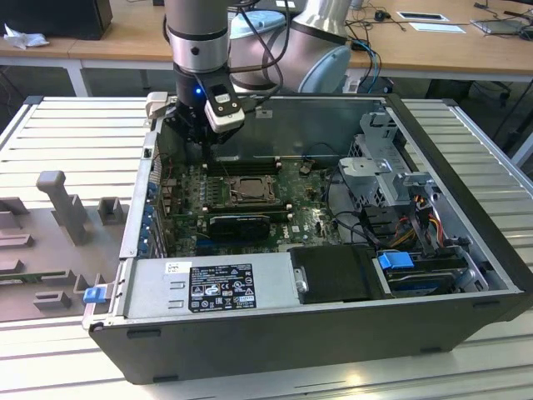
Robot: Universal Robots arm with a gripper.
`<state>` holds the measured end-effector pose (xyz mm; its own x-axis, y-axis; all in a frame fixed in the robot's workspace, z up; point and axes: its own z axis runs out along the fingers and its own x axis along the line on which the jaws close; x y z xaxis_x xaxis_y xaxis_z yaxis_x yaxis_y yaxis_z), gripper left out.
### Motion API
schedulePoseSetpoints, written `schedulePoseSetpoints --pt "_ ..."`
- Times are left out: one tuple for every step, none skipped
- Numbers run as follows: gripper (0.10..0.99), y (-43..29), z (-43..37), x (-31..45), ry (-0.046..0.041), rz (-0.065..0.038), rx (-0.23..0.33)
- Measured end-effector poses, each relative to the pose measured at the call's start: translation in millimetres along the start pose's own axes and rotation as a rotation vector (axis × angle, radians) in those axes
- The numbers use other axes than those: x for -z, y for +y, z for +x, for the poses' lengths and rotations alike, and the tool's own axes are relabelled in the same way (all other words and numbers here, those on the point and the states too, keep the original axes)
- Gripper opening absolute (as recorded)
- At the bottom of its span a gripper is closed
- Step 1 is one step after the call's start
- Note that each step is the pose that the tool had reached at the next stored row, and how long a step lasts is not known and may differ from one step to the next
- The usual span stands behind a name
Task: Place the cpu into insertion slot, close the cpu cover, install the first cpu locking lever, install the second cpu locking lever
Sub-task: 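Install the first cpu locking lever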
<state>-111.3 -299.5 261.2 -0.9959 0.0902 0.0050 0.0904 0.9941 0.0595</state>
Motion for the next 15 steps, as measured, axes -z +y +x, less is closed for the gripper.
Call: schedulePoseSetpoints --pt "0.106 2.5 0.2 -0.4 0.0003 0.0 0.006" --pt "0.106 4.8 0.4 -0.7 0.0006 0.0 0.01" --pt "0.106 7.0 0.7 -1.0 0.0008 0.0 0.013" --pt "0.106 8.8 0.8 -1.3 0.0009 0.0 0.015" --pt "0.106 9.5 0.8 -1.4 0.001 0.0 0.015" --pt "0.106 9.7 0.2 -1.5 0.001 0.0 0.016" --pt "0.106 9.9 -1.3 -1.6 0.0009 0.0 0.016" --pt "0.106 10.1 -2.7 -1.6 0.001 0.0 0.016" --pt "0.106 10.2 -4.2 -1.6 0.001 0.0 0.016" --pt "0.106 10.3 -5.7 -1.6 0.001 0.0 0.016" --pt "0.106 10.6 -9.1 -1.7 0.0009 0.0 0.016" --pt "0.106 10.8 -11.4 -1.8 0.001 0.0 0.016" --pt "0.106 11.0 -13.9 -1.8 0.0009 0.0 0.016" --pt "0.106 11.4 -17.1 -1.8 0.001 0.0 0.015" --pt "0.106 11.6 -19.7 -1.8 0.001 0.0 0.016"
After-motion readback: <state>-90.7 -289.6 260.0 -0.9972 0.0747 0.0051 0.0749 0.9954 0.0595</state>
